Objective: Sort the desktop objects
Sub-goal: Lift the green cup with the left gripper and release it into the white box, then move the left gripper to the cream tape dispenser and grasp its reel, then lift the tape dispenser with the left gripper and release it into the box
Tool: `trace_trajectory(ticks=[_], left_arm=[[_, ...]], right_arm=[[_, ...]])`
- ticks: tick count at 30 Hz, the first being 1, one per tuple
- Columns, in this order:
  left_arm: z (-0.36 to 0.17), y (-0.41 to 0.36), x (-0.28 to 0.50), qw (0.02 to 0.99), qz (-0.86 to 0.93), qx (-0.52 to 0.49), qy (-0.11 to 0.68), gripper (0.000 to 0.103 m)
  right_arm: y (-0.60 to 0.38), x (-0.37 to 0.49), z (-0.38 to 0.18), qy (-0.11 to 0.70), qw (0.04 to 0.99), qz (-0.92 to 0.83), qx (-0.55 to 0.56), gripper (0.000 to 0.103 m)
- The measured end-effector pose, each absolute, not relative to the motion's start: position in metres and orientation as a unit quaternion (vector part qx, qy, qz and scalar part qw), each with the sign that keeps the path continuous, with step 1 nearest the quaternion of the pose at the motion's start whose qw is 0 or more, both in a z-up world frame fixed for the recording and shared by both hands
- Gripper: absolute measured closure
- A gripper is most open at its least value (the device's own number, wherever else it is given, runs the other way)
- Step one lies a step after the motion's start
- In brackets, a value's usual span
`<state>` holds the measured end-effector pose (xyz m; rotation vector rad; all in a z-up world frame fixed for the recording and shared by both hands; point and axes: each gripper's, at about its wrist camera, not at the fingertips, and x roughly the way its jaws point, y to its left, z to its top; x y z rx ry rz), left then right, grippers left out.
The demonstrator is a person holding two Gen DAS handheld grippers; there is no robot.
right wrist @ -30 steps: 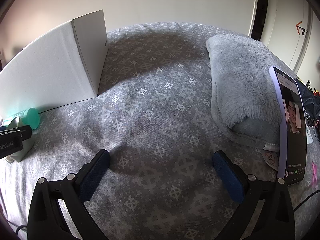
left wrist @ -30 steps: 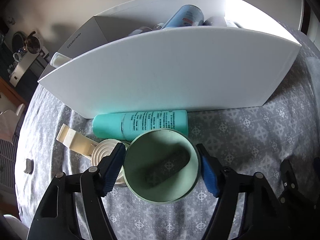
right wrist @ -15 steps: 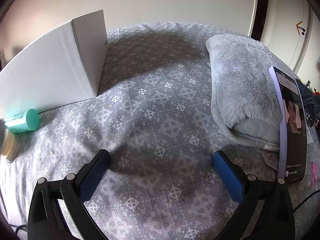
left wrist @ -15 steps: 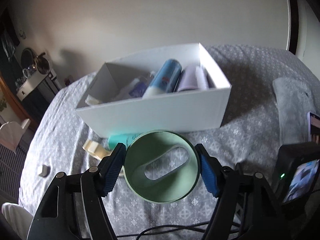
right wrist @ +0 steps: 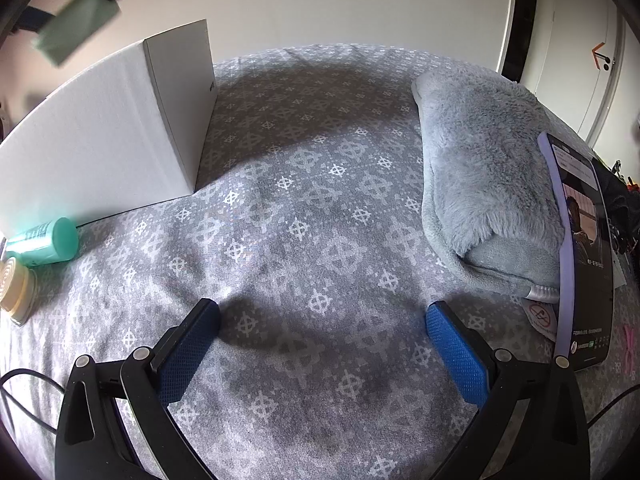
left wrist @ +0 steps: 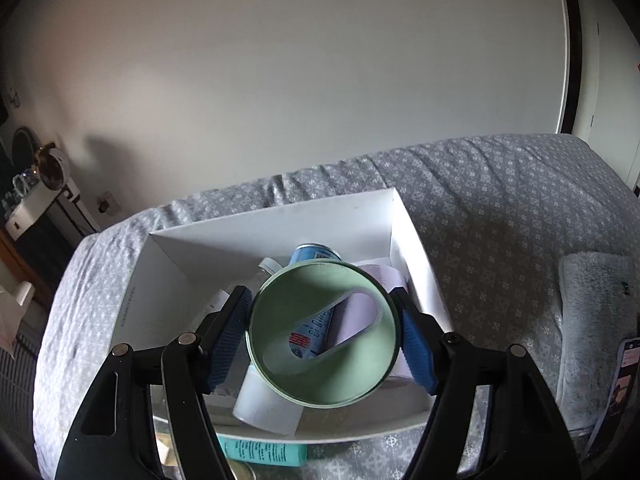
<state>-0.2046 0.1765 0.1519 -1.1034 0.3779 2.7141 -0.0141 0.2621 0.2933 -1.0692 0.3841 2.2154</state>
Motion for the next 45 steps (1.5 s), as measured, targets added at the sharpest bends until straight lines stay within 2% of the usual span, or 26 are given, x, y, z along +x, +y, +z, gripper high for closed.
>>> trace_trajectory(ticks=[4,6,8,11,14,17,21,25,28,29,30,32,34,41,45], left_arm=[[0.128,0.172,-0.210,0.094,0.906,-0.398,0.111,0.033],[0.127,0.170,-0.205,0.086,0.908,-0.394,0.112,0.028],[0.134,0.163,-0.190,0.091,0.918,-0.374,0.099,0.014],[0.146,0.139,-0.157,0.049,0.934,-0.349,0.055,0.004],[0.142,0.103,-0.118,-0.048,0.934,-0.355,0.000,0.004],[0.113,0.069,-0.089,-0.136,0.907,-0.397,-0.035,0.003],[0.053,0.044,-0.093,-0.132,0.871,-0.469,-0.066,0.004],[0.016,0.042,-0.126,-0.113,0.849,-0.515,-0.032,0.006],[0.011,0.030,-0.142,-0.110,0.853,-0.508,-0.033,0.007],[0.011,0.026,-0.146,-0.106,0.855,-0.506,-0.033,0.010],[0.012,0.022,-0.149,-0.106,0.857,-0.503,-0.031,0.016],[0.015,0.014,-0.146,-0.111,0.861,-0.495,-0.038,0.044],[0.020,0.009,-0.141,-0.121,0.861,-0.492,-0.042,0.051],[0.039,0.009,-0.096,-0.175,0.848,-0.497,0.049,0.051],[0.066,0.009,-0.071,-0.187,0.861,-0.469,0.065,0.051]], right_arm=[[0.262,-0.014,0.293,0.146,0.320,0.843,-0.407,0.000],[0.262,-0.014,0.293,0.146,0.320,0.843,-0.407,0.000],[0.262,-0.014,0.293,0.146,0.320,0.843,-0.407,0.000],[0.262,-0.014,0.293,0.146,0.320,0.843,-0.407,0.000],[0.262,-0.014,0.293,0.146,0.320,0.843,-0.407,0.000],[0.262,-0.014,0.293,0.146,0.320,0.843,-0.407,0.000],[0.262,-0.014,0.293,0.146,0.320,0.843,-0.407,0.000],[0.262,-0.014,0.293,0.146,0.320,0.843,-0.407,0.000],[0.262,-0.014,0.293,0.146,0.320,0.843,-0.407,0.000],[0.262,-0.014,0.293,0.146,0.320,0.843,-0.407,0.000],[0.262,-0.014,0.293,0.146,0.320,0.843,-0.407,0.000],[0.262,-0.014,0.293,0.146,0.320,0.843,-0.407,0.000],[0.262,-0.014,0.293,0.146,0.320,0.843,-0.407,0.000],[0.262,-0.014,0.293,0.146,0.320,0.843,-0.407,0.000],[0.262,-0.014,0.293,0.146,0.320,0.843,-0.407,0.000]])
